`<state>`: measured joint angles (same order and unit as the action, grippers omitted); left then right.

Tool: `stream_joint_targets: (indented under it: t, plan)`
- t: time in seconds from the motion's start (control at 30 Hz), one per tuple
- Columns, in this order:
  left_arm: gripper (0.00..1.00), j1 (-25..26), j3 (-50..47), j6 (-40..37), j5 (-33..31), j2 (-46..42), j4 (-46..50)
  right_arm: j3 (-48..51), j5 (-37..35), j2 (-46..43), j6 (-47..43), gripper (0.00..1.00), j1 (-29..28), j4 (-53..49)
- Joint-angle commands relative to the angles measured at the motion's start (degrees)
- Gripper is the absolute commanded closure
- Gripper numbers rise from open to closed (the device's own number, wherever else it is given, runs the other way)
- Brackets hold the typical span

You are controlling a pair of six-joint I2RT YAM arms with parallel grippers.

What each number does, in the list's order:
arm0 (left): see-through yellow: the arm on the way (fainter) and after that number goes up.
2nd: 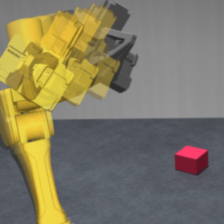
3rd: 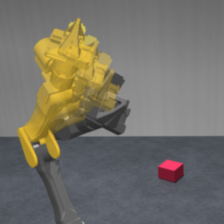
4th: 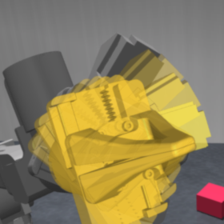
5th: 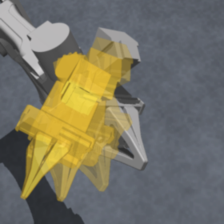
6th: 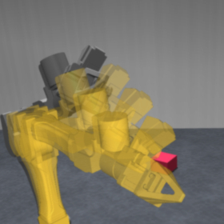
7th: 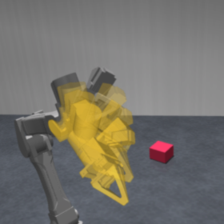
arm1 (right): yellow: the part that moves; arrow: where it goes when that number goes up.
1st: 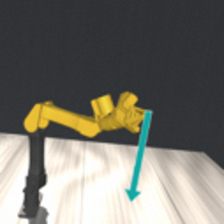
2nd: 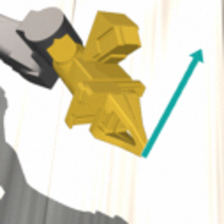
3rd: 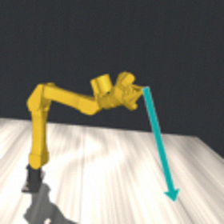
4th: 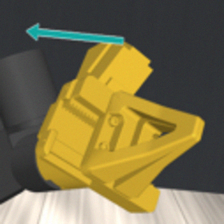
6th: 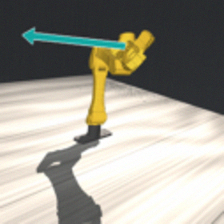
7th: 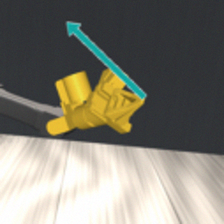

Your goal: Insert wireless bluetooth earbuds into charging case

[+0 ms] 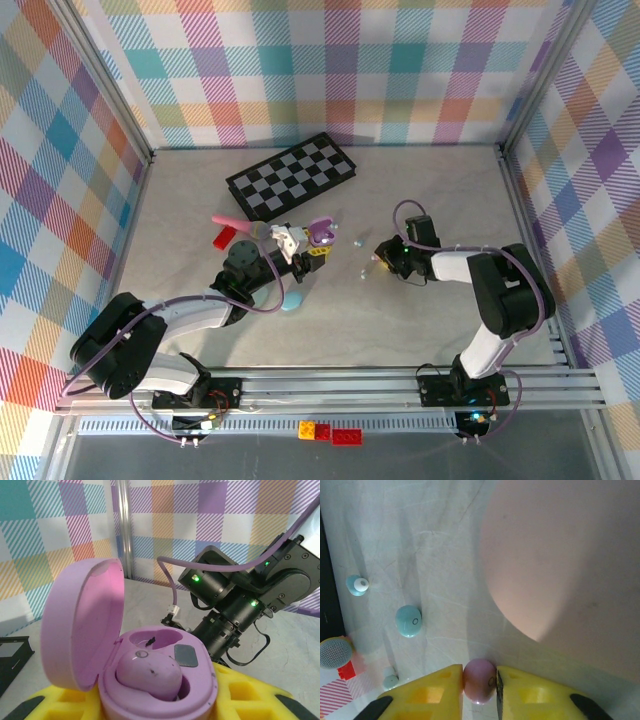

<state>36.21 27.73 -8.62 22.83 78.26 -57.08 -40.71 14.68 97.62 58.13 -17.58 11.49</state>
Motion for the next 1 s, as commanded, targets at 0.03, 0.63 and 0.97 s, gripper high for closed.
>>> stream_joint_targets:
  t: [0.03, 0.63, 0.97]
  plan:
    - [0.72, -0.41, 0.16, -0.34, 0.11, 0.05, -1.98, -1.73, -1.82, 1.99, -4.45, 0.80, -0.52, -7.64]
    - [0.72, -0.45, 1.72, -2.08, -0.16, 4.44, -1.54, -4.61, -8.35, -12.55, -19.28, 0.81, -3.67, -20.58]
    - [0.72, -0.52, 3.55, -2.23, 0.19, 8.38, -3.27, -5.56, -15.32, -24.44, -30.88, 0.80, -9.44, -28.59]
